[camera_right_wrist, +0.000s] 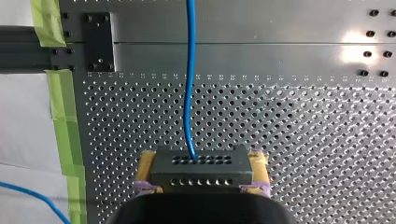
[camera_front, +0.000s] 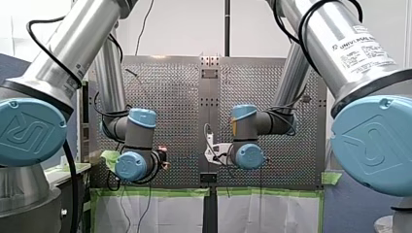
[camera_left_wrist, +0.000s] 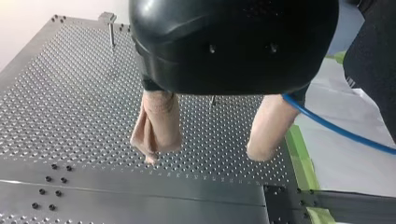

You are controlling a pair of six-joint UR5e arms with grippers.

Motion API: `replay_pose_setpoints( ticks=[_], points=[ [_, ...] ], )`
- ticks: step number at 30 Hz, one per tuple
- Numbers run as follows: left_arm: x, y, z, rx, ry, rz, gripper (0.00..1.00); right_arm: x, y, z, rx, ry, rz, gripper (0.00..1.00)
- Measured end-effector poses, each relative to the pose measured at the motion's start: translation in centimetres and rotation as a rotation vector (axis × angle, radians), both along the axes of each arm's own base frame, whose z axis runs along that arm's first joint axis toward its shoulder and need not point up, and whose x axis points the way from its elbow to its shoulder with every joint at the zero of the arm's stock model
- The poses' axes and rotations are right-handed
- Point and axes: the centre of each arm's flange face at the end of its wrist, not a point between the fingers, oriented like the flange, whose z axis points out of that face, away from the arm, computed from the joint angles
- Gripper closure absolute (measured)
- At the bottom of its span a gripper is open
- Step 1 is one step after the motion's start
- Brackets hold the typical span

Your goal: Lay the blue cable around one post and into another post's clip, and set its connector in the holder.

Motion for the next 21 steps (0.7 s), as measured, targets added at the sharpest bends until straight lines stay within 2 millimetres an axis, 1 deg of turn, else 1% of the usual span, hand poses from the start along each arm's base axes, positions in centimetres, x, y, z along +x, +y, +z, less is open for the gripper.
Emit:
replay_pose_setpoints(
  ticks=[5,8,11,15,21],
  points=[
    [-0.7,0.1,0.0,-0.009,0.004,-0.016,0.0,0.1,0.0,0.1,-0.001,-0.002,0.001,1.0],
    [-1.1,0.3,0.4,-0.016,0.007,-0.02,0.0,0.9,0.1,1.2,-0.011,-0.015,0.012,1.0],
    [-1.1,0.4,1.0,-0.021,0.008,-0.013,0.0,1.9,-0.3,3.0,-0.028,-0.036,0.022,1.0],
    [-0.8,0.7,1.8,-0.025,0.005,0.013,0.0,3.0,-1.5,6.1,-0.054,-0.067,0.026,1.0],
    [-0.1,1.1,3.5,-0.059,-0.009,0.084,0.0,4.1,-3.1,10.4,-0.095,-0.103,0.02,1.0]
  ],
)
